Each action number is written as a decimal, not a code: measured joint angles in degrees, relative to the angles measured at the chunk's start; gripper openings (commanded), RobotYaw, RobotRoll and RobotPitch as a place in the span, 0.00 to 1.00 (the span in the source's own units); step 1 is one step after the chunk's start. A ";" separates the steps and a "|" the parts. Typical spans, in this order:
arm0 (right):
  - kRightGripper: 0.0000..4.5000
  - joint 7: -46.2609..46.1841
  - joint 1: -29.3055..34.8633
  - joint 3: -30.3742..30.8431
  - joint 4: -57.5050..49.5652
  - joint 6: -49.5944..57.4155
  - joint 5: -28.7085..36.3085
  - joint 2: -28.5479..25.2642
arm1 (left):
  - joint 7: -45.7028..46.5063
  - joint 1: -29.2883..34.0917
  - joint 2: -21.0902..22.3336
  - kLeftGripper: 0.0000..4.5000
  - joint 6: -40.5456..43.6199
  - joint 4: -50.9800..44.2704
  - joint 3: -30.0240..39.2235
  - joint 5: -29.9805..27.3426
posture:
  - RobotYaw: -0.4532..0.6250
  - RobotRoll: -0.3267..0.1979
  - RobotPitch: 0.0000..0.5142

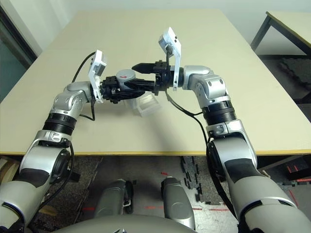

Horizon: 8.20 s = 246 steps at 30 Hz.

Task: Pour the medicine from the bottle into the box.

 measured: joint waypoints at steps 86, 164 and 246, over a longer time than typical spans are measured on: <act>1.00 20.25 -11.42 -3.61 22.84 -17.01 -3.27 2.75 | -2.60 0.67 -1.05 0.59 2.64 -3.69 -0.90 -2.02 | 0.23 0.62 0.10; 1.00 10.41 -12.01 -6.24 37.50 -20.55 -9.28 -6.12 | -2.34 0.17 -0.71 0.59 1.12 -2.55 -2.25 -0.02 | 0.23 0.62 0.10; 1.00 14.43 -12.07 -3.69 30.77 -21.07 -9.42 2.77 | 0.69 -0.85 -1.03 0.59 -0.95 0.42 -2.09 0.87 | 0.23 0.62 0.07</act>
